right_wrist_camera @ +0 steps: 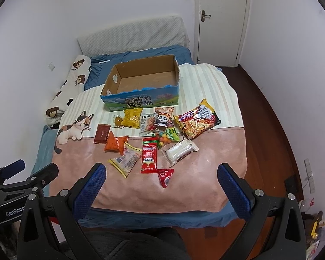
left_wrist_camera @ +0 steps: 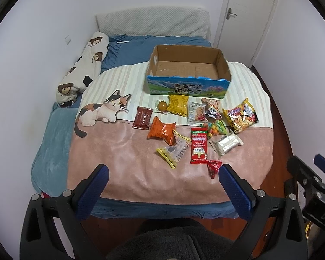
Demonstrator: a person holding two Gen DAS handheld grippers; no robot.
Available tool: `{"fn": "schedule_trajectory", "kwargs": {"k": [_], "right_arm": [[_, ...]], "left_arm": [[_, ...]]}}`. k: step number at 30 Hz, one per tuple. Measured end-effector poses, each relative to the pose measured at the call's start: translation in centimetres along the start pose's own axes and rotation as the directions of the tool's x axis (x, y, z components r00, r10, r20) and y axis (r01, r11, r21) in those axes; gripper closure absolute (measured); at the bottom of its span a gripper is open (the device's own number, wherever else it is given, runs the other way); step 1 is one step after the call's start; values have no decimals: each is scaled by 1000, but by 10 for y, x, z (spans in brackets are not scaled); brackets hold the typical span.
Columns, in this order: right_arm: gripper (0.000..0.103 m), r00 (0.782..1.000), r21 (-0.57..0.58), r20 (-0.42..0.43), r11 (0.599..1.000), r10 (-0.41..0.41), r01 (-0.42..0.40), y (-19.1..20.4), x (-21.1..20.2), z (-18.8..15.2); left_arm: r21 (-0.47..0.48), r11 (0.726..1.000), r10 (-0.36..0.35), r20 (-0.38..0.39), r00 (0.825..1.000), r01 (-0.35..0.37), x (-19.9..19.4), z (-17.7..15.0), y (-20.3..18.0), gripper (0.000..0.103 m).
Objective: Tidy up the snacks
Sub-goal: 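Grasp the yellow-white bread bag with the left tool while the right tool grasps the Buldak noodle pack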
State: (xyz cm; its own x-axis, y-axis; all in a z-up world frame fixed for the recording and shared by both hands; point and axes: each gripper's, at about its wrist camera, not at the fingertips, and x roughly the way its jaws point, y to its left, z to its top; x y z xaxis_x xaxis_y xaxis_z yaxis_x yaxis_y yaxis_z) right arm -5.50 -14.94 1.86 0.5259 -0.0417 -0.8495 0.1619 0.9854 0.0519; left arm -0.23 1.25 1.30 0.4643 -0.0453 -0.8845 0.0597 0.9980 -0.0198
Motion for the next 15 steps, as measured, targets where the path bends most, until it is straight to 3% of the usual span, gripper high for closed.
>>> {"fn": "schedule_trajectory", "kwargs": {"k": [5,10,15], "right_arm": [[0,998,35,-46,999,30,-29,-3,24,2],[0,988,127,-130,990,79,-63,-21,79,3],[0,983,269,-165,963,78,-31,-58,148,20]], "left_arm": [[-63,998,22,-29,999,-24,37,12,12,0],[-89,993,73,-82,994,-80,87,24,23,0],[-129,987,78,-150,986,-98,144,40,28,0]]}}
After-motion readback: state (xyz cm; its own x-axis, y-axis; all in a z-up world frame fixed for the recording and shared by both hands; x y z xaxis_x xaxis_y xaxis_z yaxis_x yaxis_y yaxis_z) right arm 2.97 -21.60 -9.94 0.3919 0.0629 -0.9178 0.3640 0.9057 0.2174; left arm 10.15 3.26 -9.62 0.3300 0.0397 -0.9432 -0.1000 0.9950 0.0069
